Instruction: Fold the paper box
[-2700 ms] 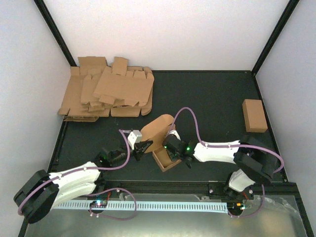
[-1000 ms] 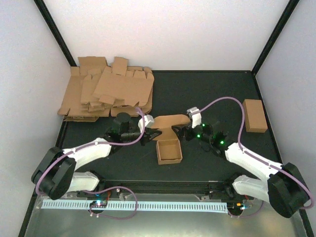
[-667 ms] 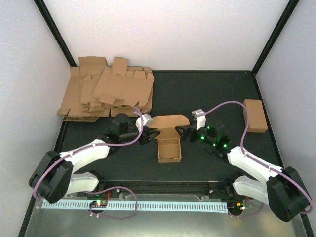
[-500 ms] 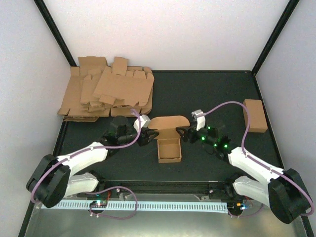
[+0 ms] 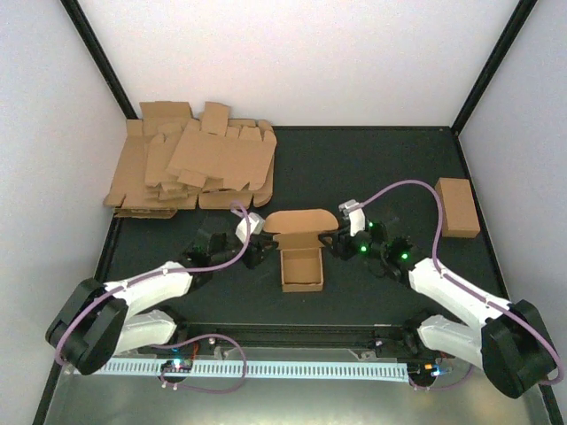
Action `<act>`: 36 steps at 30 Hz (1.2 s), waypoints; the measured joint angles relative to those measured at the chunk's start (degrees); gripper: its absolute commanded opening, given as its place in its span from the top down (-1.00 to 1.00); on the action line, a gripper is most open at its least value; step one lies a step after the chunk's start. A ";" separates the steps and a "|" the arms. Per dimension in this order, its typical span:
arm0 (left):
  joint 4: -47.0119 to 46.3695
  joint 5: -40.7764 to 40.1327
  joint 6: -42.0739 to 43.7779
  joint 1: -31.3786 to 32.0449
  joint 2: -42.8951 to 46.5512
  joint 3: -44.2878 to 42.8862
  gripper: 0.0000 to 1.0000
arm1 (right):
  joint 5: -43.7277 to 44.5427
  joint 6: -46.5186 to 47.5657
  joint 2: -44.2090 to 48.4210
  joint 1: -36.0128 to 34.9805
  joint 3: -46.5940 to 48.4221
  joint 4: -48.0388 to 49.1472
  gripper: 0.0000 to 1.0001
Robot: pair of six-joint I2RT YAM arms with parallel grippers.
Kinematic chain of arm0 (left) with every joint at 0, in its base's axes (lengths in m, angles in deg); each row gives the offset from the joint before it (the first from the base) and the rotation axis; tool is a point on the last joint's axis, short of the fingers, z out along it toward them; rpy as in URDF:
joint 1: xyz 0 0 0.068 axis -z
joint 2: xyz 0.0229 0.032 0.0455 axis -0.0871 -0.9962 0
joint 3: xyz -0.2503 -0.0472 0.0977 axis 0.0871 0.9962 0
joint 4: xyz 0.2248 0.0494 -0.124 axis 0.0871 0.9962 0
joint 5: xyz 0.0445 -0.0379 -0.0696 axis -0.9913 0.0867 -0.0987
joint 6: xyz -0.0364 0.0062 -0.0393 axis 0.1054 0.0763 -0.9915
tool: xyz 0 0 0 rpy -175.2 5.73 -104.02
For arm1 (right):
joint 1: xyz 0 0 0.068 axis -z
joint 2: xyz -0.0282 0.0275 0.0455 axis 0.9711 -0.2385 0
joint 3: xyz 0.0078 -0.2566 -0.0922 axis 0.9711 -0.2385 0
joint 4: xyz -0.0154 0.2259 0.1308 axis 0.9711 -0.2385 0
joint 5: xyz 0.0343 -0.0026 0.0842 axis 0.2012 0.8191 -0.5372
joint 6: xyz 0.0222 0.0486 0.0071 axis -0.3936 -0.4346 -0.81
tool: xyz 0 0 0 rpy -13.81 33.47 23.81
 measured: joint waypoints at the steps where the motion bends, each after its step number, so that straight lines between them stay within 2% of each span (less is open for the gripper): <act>1: -0.04 -0.42 -0.50 0.22 -0.31 0.00 0.49 | 0.28 -0.02 -0.24 0.00 0.68 -0.90 0.10; 8: -0.50 -7.21 -6.21 4.96 0.24 0.00 0.71 | 4.31 -1.14 1.07 -2.38 2.49 -5.05 0.32; 16: -0.55 -17.42 -10.97 11.80 3.58 0.00 0.75 | 11.17 -4.79 2.71 -8.33 2.51 -7.69 0.44; 24: -0.46 -25.62 -16.70 15.50 4.52 0.04 0.62 | 20.61 -11.30 3.72 -16.57 2.47 -7.21 0.54; 28: -0.52 -28.83 -18.38 16.72 5.42 0.02 0.59 | 24.06 -13.11 3.85 -18.64 2.47 -6.51 0.71; 30: -0.50 -29.86 -18.86 16.87 5.35 0.04 0.50 | 25.35 -13.60 3.54 -18.93 2.49 -6.29 0.77; 34: -0.68 -30.95 -19.76 17.22 5.33 0.04 0.17 | 26.99 -13.88 2.14 -19.04 2.51 -6.08 0.88; 36: -0.50 -31.19 -20.22 17.49 5.33 0.04 -0.14 | 27.50 -14.01 1.90 -19.26 2.51 -6.08 0.92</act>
